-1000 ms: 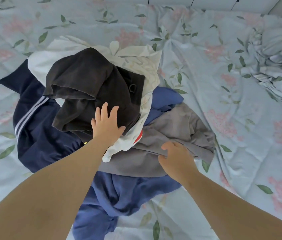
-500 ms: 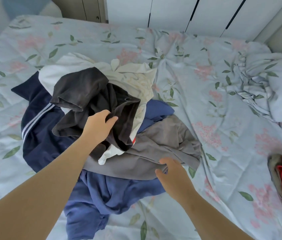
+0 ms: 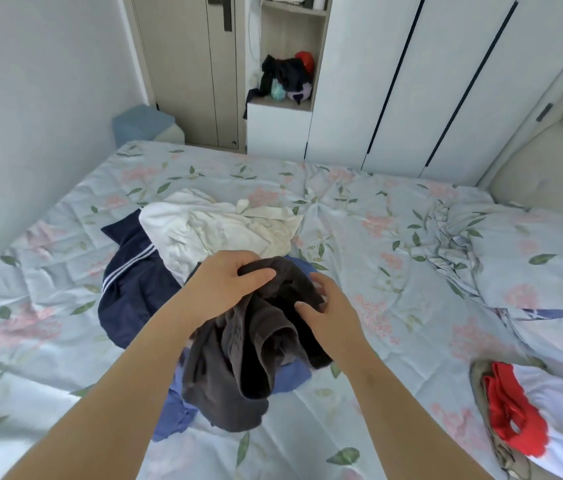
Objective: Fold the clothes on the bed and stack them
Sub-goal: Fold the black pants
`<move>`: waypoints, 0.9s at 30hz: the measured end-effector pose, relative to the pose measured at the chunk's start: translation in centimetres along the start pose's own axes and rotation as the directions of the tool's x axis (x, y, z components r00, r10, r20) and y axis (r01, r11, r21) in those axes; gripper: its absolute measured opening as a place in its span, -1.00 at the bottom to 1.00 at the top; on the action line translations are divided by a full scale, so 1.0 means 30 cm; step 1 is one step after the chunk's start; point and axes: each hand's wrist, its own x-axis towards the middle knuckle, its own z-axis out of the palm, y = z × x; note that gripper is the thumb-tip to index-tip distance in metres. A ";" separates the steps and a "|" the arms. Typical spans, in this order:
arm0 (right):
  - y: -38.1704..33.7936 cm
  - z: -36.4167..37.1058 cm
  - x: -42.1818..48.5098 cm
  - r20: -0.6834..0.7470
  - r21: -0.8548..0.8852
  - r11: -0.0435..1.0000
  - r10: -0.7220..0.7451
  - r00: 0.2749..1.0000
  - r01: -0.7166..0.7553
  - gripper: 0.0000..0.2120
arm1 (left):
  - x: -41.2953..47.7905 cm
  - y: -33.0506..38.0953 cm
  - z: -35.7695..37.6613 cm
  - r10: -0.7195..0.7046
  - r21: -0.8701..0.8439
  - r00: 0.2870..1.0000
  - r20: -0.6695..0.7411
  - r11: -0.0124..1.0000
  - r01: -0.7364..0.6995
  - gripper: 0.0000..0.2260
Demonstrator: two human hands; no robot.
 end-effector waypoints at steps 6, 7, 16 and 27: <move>0.130 -0.143 -0.147 -0.036 0.076 0.997 -0.027 0.999 0.030 -0.60 | -0.167 0.157 0.188 0.008 -0.177 1.000 0.026 0.984 -0.003 -0.75; 0.156 -0.168 -0.160 -0.032 0.059 0.997 -0.046 0.998 0.048 -0.70 | -0.183 0.173 0.225 0.000 -0.206 1.000 0.014 0.979 0.003 -0.76; 0.362 -0.330 -0.228 -0.118 -0.318 0.939 0.095 0.988 -0.128 -0.83 | -0.211 0.176 0.463 -0.144 -0.109 0.977 -0.160 0.986 0.128 -0.90; 0.519 -0.336 -0.286 0.007 -0.122 0.988 0.091 0.996 -0.090 -0.77 | -0.303 0.054 0.630 -0.269 0.020 0.959 0.085 0.963 0.268 -0.80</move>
